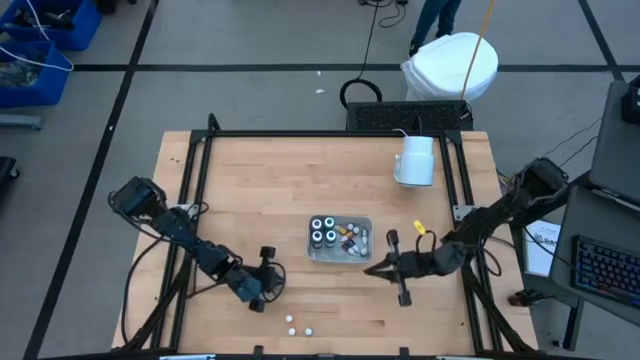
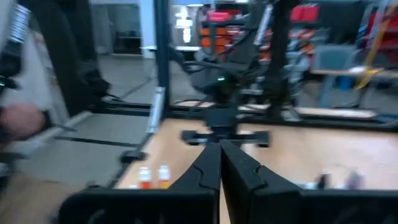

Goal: Pick & Place food coloring
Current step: Put the small orange food coloring into the gray bin

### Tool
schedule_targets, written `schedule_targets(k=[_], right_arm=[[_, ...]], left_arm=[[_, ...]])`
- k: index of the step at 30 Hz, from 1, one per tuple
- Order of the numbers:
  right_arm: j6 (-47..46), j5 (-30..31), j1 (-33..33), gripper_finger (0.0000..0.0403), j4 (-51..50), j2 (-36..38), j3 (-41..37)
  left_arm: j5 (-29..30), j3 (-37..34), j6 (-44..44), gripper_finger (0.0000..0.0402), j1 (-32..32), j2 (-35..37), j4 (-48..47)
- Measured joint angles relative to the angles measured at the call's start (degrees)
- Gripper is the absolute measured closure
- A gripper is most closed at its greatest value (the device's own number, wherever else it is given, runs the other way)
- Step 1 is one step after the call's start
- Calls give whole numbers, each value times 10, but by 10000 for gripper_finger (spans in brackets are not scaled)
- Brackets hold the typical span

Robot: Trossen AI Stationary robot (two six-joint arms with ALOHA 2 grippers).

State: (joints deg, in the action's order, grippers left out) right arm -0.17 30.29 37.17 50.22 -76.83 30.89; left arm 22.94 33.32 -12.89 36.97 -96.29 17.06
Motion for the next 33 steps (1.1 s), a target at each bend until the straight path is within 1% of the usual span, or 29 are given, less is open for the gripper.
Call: schedule_targets(k=[2,5,8,13,16,19,23,25,27,29,31,33], right_arm=[[22,13,-2,403,0,-7,0],[26,11,-7,403,0,-35,0],[17,11,-13,403,24,-52,0],[13,7,-16,403,20,-69,0],[-9,8,-17,403,23,-68,0],[-20,9,-16,403,34,-67,0],[-3,9,-7,403,42,-66,0],[13,9,-4,403,46,-66,0],[32,9,-3,403,48,-66,0],[42,9,-3,403,51,-66,0],[42,9,-3,403,51,-66,0],[43,9,-3,403,51,-66,0]], left_arm=[[-17,0,-8,376,0,0,-7],[-34,0,-9,376,7,0,-10],[-34,0,-8,376,11,0,-9],[-31,0,-5,376,9,0,-6],[-5,0,-6,376,10,0,-11],[9,0,-26,376,12,0,5],[-5,27,-59,376,21,0,8],[-19,57,-69,376,25,0,-22],[-48,98,-67,376,33,0,-96],[-56,147,-64,376,49,-1,-181],[-34,194,-64,376,62,-1,-253],[-10,229,-72,376,69,-4,-305]])
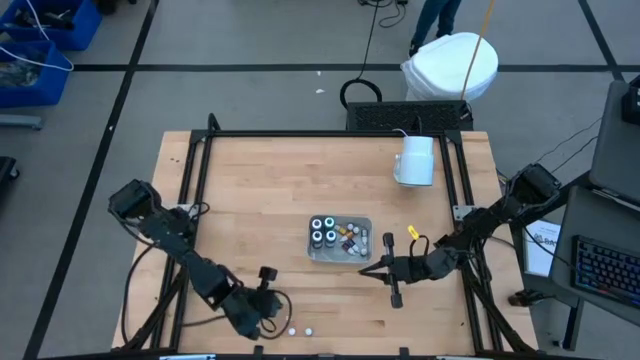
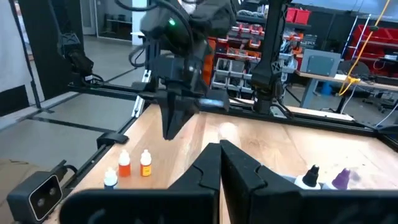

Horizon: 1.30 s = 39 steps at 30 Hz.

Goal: Pick & Place food coloring
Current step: Put the small orange food coloring into the gray bin

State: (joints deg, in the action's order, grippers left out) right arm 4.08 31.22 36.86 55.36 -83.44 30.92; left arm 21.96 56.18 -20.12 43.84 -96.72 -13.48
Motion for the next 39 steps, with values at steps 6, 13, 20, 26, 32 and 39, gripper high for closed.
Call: schedule_targets(k=[6,13,20,26,32,39], right_arm=[[-20,-4,0,403,1,0,0],[-32,-34,0,403,1,0,0],[-29,-88,0,403,-8,0,0],[-70,-105,0,403,1,0,0],[-78,-105,0,403,-23,0,0],[-66,-105,0,403,-25,0,0]], left_arm=[[-16,37,26,346,14,-1,-19],[-39,31,32,236,15,-1,3],[-69,31,-61,151,3,-1,5],[-103,31,-87,136,-5,-1,4],[-103,31,3,150,-2,-4,3],[-100,33,-6,140,-24,-14,14]])
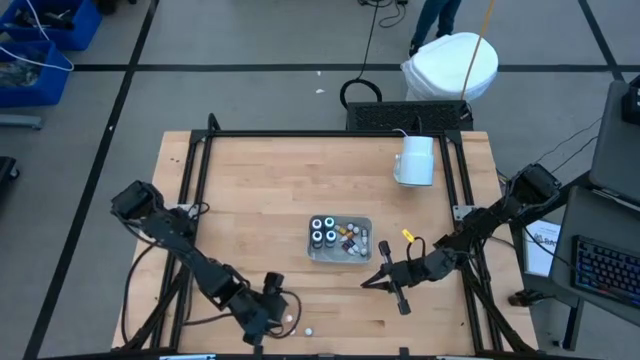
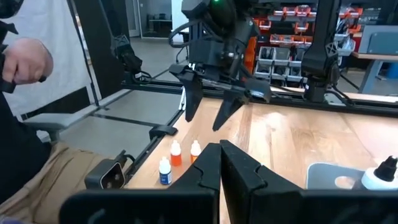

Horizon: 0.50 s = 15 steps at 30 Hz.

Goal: Pick & Place food coloring
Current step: Put the small orange food coloring into the gray bin

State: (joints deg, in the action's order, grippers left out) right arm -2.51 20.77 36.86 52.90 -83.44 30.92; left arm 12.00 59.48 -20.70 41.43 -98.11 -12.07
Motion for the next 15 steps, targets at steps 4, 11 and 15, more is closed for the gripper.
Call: schedule_targets(k=[4,11,15], right_arm=[[16,0,0,403,0,0,0],[17,0,0,403,4,0,0],[17,1,0,403,4,0,0]], left_arm=[[-36,0,32,119,-9,-24,21],[-86,2,82,92,-10,-62,21],[-80,2,84,90,-16,-65,33]])
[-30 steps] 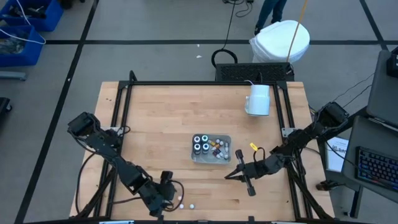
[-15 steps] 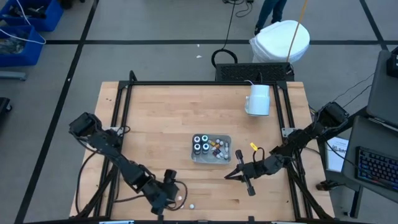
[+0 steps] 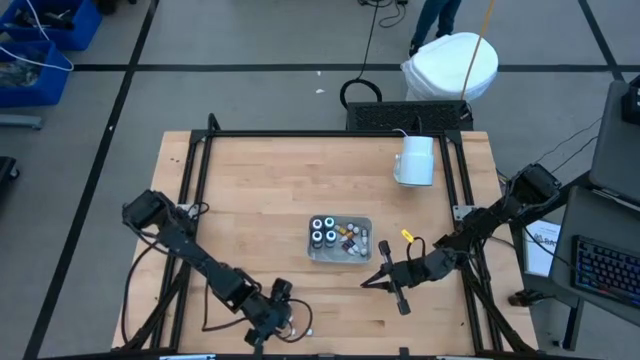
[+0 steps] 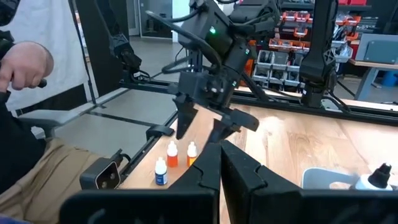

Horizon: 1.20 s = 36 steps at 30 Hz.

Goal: Pick & Place food coloring
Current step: Put the small orange food coloring into the gray bin

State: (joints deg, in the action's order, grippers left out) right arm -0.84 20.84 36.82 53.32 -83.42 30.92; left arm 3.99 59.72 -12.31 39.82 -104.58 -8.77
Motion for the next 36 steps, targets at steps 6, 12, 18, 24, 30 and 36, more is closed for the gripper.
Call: schedule_targets(k=[6,12,18,24,30,36], right_arm=[[9,0,0,403,-1,0,0],[15,0,0,403,0,0,0],[17,0,-1,403,4,0,0],[16,1,-5,403,4,0,0],[24,0,-5,403,4,0,0],[33,0,-5,403,4,0,0]], left_arm=[[23,0,-15,89,-5,1,12],[25,0,-11,89,-6,1,26],[16,0,27,89,-11,1,47],[25,0,42,89,-27,1,59],[-3,0,63,89,-30,1,54],[-54,0,46,89,-30,1,53]])
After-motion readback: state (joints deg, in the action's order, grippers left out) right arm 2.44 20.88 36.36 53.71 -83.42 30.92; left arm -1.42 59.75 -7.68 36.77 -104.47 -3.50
